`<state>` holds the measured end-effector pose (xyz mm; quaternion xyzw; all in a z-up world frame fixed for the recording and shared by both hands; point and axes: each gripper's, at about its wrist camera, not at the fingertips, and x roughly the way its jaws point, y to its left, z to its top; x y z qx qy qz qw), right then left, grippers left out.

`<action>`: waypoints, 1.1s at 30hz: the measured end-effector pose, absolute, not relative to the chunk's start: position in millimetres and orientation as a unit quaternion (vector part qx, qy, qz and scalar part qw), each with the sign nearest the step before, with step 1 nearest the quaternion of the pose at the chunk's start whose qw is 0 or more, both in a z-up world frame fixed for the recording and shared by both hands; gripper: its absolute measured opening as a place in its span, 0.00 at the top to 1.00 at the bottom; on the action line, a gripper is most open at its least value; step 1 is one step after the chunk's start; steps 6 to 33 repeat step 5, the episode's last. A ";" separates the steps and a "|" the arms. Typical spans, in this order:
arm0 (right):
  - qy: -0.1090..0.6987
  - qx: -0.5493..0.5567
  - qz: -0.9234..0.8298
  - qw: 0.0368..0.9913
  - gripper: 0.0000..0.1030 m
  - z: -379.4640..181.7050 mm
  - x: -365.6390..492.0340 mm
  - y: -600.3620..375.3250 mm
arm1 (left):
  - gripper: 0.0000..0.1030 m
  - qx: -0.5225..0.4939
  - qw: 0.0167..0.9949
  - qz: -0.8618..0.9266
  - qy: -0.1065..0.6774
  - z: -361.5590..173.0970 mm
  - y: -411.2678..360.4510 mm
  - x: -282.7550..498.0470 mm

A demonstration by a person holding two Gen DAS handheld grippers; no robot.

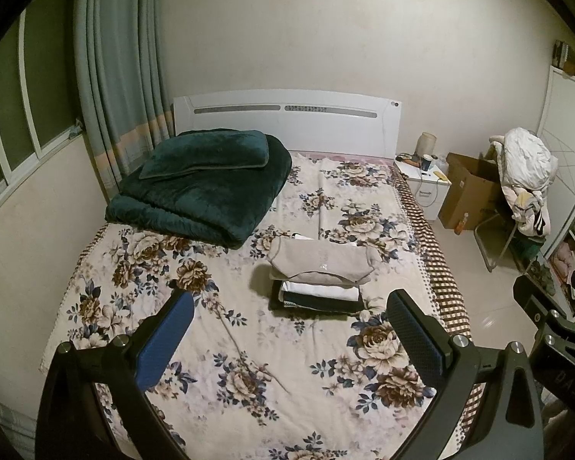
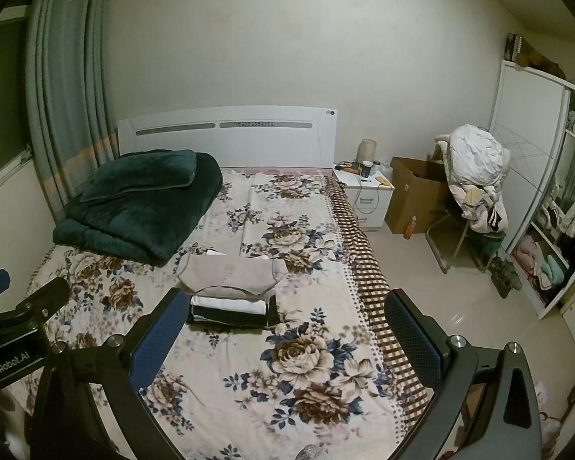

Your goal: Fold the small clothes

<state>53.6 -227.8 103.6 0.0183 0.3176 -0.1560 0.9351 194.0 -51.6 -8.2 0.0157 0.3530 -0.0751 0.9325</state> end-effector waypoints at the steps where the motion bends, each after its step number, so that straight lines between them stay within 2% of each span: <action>1: 0.318 0.018 -0.156 0.935 0.00 103.6 53.8 -227.5 | 0.00 0.017 0.933 -0.074 0.353 -8.0 -51.5 193.6; 33: 0.317 0.018 -0.157 0.935 0.00 102.7 53.6 -227.4 | 0.00 0.017 0.933 -0.072 0.352 -7.5 -51.3 192.3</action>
